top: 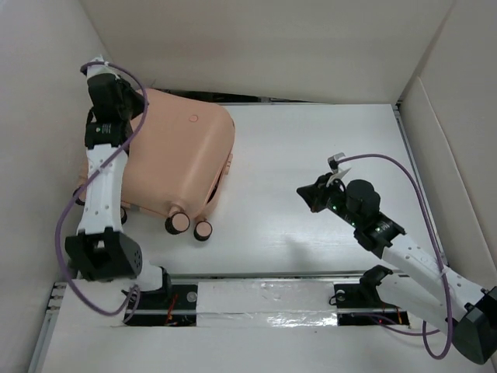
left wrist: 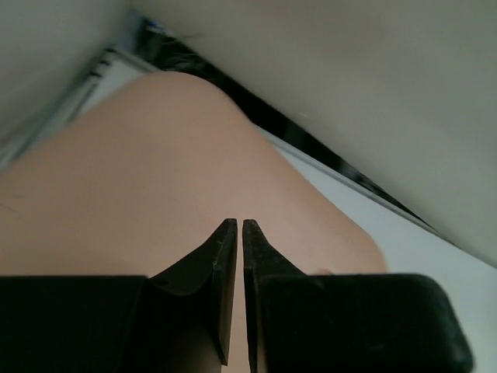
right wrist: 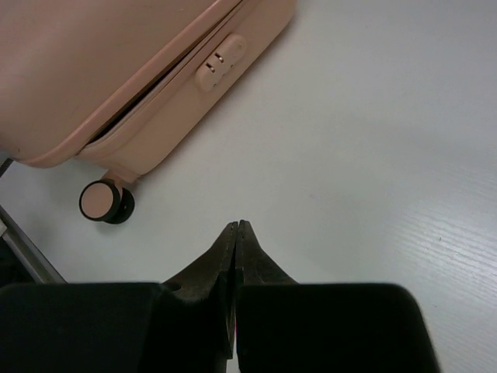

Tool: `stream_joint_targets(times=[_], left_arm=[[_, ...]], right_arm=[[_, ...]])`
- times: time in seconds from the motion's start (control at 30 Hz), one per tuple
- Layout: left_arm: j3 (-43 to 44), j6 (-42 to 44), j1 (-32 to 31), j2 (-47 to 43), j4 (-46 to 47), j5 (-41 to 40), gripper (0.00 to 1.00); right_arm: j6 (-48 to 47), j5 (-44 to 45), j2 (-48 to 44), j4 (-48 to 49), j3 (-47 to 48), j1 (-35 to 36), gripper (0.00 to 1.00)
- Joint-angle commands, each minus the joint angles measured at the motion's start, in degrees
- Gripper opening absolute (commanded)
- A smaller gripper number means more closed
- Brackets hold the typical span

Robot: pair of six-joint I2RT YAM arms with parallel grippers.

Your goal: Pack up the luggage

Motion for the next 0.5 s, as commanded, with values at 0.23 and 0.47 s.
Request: stream_joint_targets(times=[0.23,0.47], left_arm=[[14.58,4.78,15.89,19.31,-5.97,-18.20,0.17],[23.11,10.40,18.36,31.87,-9.31,-24.71,0.21]], right_arm=[[-0.88,0.40,-1.63,0.35,-0.61,2.95,0.00],[0.44,1.55,0.92,3.51,-2.81,4.28,0.00]])
